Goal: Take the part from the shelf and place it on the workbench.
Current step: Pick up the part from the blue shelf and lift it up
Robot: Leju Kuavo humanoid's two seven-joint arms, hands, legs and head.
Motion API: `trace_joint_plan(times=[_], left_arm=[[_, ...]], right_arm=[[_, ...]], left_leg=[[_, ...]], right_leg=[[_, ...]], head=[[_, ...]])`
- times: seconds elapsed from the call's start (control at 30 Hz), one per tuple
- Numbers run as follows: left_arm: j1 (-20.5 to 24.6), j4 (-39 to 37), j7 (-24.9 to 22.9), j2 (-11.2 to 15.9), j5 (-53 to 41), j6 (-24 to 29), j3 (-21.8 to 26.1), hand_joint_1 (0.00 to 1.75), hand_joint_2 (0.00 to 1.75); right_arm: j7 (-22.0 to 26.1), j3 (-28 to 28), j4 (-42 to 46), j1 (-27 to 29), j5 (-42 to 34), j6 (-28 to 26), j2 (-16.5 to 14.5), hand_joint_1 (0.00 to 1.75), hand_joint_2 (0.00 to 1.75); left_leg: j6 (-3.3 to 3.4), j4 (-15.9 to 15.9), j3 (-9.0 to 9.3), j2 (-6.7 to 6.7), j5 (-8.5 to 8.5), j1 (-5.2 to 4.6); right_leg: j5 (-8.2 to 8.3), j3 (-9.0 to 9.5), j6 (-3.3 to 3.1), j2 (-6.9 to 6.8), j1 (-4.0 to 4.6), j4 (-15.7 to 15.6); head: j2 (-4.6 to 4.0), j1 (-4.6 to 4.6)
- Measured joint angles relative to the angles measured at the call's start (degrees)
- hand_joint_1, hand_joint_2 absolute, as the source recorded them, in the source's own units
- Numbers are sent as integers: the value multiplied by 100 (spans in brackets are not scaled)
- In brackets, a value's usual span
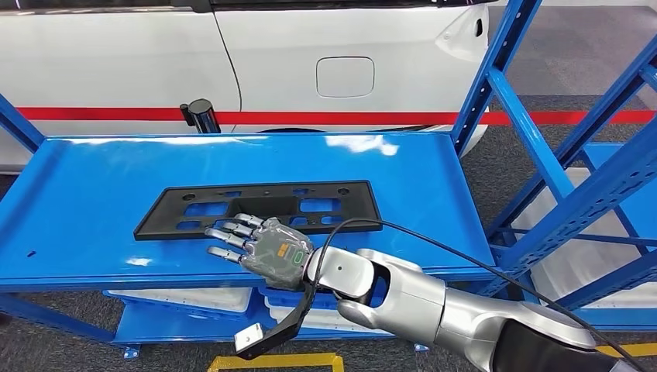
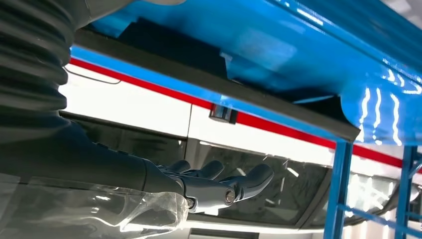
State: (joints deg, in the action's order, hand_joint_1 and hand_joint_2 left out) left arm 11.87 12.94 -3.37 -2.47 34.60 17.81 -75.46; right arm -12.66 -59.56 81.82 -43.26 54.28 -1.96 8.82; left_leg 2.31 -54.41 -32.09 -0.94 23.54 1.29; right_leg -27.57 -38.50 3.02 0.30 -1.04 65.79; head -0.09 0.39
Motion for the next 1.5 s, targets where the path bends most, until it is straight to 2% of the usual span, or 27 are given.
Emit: trace_joint_plan(times=[0.07, 0.1, 0.17, 0.23, 0.3, 0.37, 0.43, 0.47, 0.5, 0.6, 0.67, 0.7, 0.8, 0.83, 0.87, 0.93, 0.97, 1.0, 1.03, 1.1, 1.17, 1.2, 1.3, 1.37, 1.43, 1.47, 1.5], left_arm=[[14, 0, 0, -11, -32, -23, -1, 0, 0], [24, 0, 0, -18, -45, -37, -1, 0, 0], [40, 0, 0, -31, -61, -67, -2, 0, 0], [50, 0, 0, -39, -72, -86, -4, 0, 0], [68, 0, 0, -44, -89, -91, -5, 0, 0], [75, 0, 0, -46, -108, -96, -7, 0, 0], [65, 0, -4, -46, -120, -99, -9, 0, 0], [60, 0, -7, -46, -123, -101, -10, 0, 0], [61, 0, -10, -46, -127, -101, -11, 0, 0], [85, 0, -12, -44, -146, -101, -14, 0, 0], [95, 0, -13, -44, -156, -104, -14, 0, 0], [93, 0, -13, -45, -158, -108, -15, 0, 0], [88, 0, -13, -51, -164, -118, -18, 0, 0], [93, 0, -12, -55, -169, -120, -19, 0, 0], [99, 0, -10, -61, -173, -123, -19, 0, 0], [101, 0, -8, -69, -179, -131, -19, 0, 0], [96, 0, -7, -72, -180, -136, -20, 0, 0], [92, 0, -7, -73, -181, -139, -20, 0, 0], [89, 0, -7, -73, -181, -143, -21, 0, 0], [89, 0, -7, -74, -181, -151, -21, 0, 0], [92, 0, -7, -74, -181, -155, -21, 0, 0], [93, 0, -8, -74, -181, -153, -21, 0, 0], [82, 0, -19, -74, -180, -115, -21, 0, 0], [71, 0, -17, -74, -172, -73, -20, 0, 0], [48, 0, -5, -73, -153, -21, -19, 0, 0], [25, 0, 2, -71, -144, 9, -19, 0, 0], [-3, 0, 6, -69, -140, 37, -19, 0, 0]], right_arm=[[-32, -42, -188, -79, -55, 77, -85, 0, 175], [-58, -57, -294, -118, -84, 117, -126, 0, 175], [-108, -85, -520, -186, -142, 178, -201, 0, 175], [-166, -112, -768, -262, -225, 206, -277, 0, 175], [-258, -133, -1021, -338, -345, 205, -358, 0, 175], [-372, -139, -1284, -374, -467, 156, -412, 0, 175], [-450, -138, -1481, -398, -537, 76, -441, 0, 175], [-473, -138, -1554, -420, -555, 40, -453, 0, 175], [-494, -138, -1619, -448, -566, 16, -469, 0, 175], [-619, -132, -1863, -539, -599, -59, -514, 0, 175], [-740, -109, -2018, -584, -622, -111, -524, 0, 175], [-785, -93, -2070, -596, -627, -130, -526, 15, 175], [-881, -39, -2229, -630, -629, -152, -523, 146, 175], [-908, -22, -2303, -642, -635, -140, -522, 175, 175], [-926, -9, -2377, -651, -650, -117, -520, 175, 175], [-942, 7, -2523, -653, -683, -69, -516, 175, 175], [-943, 9, -2581, -650, -698, -57, -515, 175, 175], [-943, 9, -2630, -649, -704, -54, -514, 175, 175], [-942, 10, -2672, -650, -708, -57, -514, 175, 175], [-938, 18, -2727, -661, -711, -84, -514, 175, 175], [-921, 28, -2752, -676, -715, -139, -521, 175, 175], [-896, 33, -2757, -680, -739, -181, -526, 175, 175], [-633, 83, -2745, -684, -1035, -395, -539, 175, 175], [-343, 139, -2684, -682, -1370, -630, -550, 175, 175], [-30, 211, -2478, -649, -1786, -964, -548, 175, 175], [90, 254, -2295, -619, -2009, -1124, -540, 175, 175], [168, 300, -2074, -588, -2216, -1230, -530, 175, 175]], left_leg=[[-60, -5, 34, -9, 36, 0], [-95, -5, 39, -12, 49, -6], [-168, 8, 39, -14, 54, 3], [-231, -53, 5, -5, 116, 30], [-270, -524, -218, 15, 378, 38], [-292, -1376, -638, 27, 724, 32], [-294, -1887, -921, 30, 841, 26], [-283, -1863, -931, 31, 769, 23], [-263, -1640, -841, 31, 619, 14], [-143, -420, -289, 38, 56, -45], [-92, -44, -108, 47, -41, -87], [-88, -33, -96, 51, -41, -99], [-29, 5, -70, 52, -70, -80], [3, 24, -57, 55, -85, -65], [28, 41, -47, 58, -97, -49], [52, 41, -49, 62, -99, -47], [53, 40, -51, 64, -99, -47], [53, 38, -51, 65, -98, -45], [50, 36, -46, 64, -96, -41], [25, 28, -28, 53, -84, -28], [-35, 16, -21, 38, -66, -39], [-70, 17, -23, 32, -64, -46], [-177, 17, -29, 30, -52, -24], [-230, -312, -170, 42, 164, -6], [-270, -1140, -540, 52, 574, 0], [-284, -1548, -728, 54, 729, 1], [-290, -1785, -844, 54, 784, 0]], right_leg=[[299, 383, -9, 3, -3, -786], [348, 479, -26, 7, 6, -988], [341, 491, -91, 16, 41, -1044], [355, 495, -167, 13, 36, -1063], [368, 504, -226, 3, 20, -1082], [358, 505, -256, -4, 39, -1080], [349, 510, -269, -6, 62, -1077], [345, 517, -273, -1, 70, -1077], [339, 531, -274, 6, 76, -1077], [303, 589, -253, 28, 103, -1076], [284, 599, -222, 31, 120, -1076], [281, 600, -206, 32, 123, -1078], [239, 604, -139, 29, 113, -1053], [144, 551, -110, 27, 109, -918], [-12, 437, -82, 25, 104, -658], [-394, 61, -38, 22, 83, 144], [-512, -113, -20, 21, 71, 493], [-525, -204, -5, 20, 57, 664], [-420, -173, 4, 15, 42, 585], [-12, 209, 16, 1, 7, -187], [241, 568, -4, 1, 9, -909], [267, 634, -28, 6, 17, -1054], [284, 643, -151, 10, 39, -1101], [310, 657, -222, 4, 19, -1128], [309, 660, -252, 11, 19, -1130], [305, 661, -257, 22, 25, -1129], [301, 664, -263, 38, 30, -1128]], head=[[0, -2], [0, -4], [0, -6], [0, -7], [0, -13], [0, -16], [0, -14], [0, -14], [0, -14], [0, -13], [0, -8], [0, -7], [0, -4], [0, -1], [0, 2], [0, 7], [0, 7], [0, 7], [0, 7], [0, 8], [0, 5], [0, 3], [0, 1], [0, -6], [0, -13], [0, -12], [0, -12]])
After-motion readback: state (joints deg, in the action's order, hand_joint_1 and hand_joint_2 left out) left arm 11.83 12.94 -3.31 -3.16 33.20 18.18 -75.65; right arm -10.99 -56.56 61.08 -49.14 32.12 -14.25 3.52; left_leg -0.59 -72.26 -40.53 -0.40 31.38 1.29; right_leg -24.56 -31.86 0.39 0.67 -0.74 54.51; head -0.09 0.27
